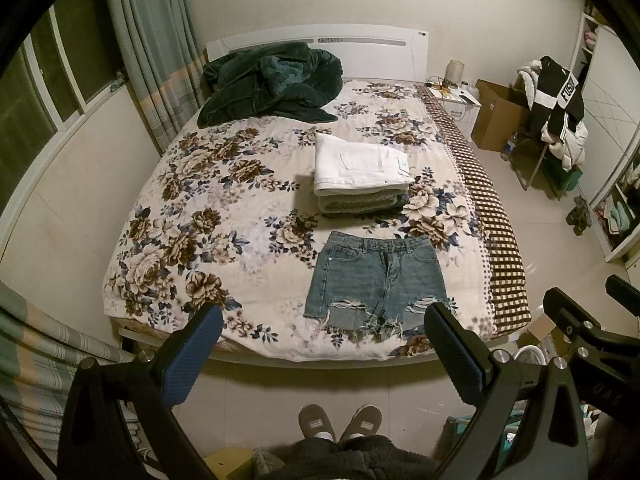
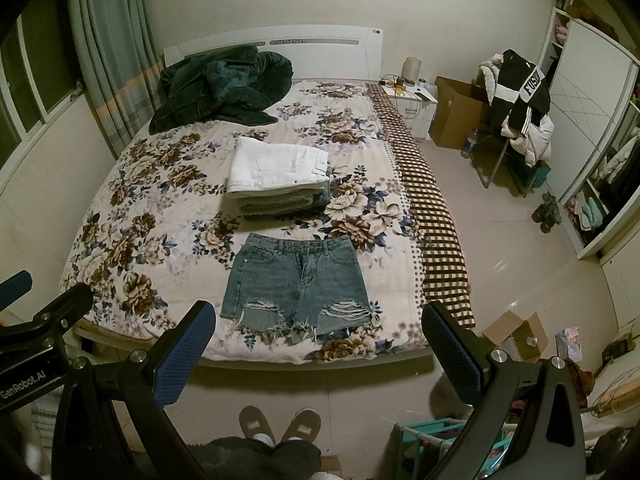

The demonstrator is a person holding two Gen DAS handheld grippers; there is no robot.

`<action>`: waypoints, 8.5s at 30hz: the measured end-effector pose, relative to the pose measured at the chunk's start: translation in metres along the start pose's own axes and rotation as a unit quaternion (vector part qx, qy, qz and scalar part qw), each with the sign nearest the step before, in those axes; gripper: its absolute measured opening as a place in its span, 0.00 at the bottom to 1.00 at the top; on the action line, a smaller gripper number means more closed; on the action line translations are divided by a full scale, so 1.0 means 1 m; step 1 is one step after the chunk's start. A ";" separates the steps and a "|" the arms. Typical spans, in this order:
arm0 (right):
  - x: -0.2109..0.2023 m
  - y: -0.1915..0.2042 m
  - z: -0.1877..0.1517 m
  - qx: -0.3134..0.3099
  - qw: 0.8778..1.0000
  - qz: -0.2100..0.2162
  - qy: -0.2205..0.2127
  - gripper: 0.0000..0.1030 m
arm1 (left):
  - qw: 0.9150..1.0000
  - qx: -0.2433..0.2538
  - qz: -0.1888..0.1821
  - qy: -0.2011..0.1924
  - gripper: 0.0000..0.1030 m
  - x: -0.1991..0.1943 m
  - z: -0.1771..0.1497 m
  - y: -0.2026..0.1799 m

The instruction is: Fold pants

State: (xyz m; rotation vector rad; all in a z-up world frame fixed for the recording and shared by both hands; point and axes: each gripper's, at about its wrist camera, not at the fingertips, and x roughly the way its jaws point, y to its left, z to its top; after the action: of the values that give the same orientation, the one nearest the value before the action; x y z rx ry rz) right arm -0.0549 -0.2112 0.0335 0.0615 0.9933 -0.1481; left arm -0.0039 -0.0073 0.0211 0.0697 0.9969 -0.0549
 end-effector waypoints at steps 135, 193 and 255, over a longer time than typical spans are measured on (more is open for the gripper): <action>0.749 0.259 0.063 -0.215 0.908 0.144 0.330 0.52 | 0.897 -0.416 0.009 0.149 0.29 0.555 -0.185 0.038; 0.764 0.080 0.059 -0.033 0.848 0.412 0.332 0.33 | 0.598 -0.801 -0.004 -0.040 0.21 0.508 -0.219 -0.033; 0.687 -0.049 0.254 0.245 0.923 0.239 0.176 0.61 | 0.943 -0.302 -0.103 0.097 0.71 0.608 0.175 0.040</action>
State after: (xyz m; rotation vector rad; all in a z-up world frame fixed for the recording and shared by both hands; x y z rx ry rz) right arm 0.5178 -0.3563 -0.4031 0.8099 1.2514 0.0720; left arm 0.4750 0.0089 -0.3939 -0.6041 1.1791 0.0704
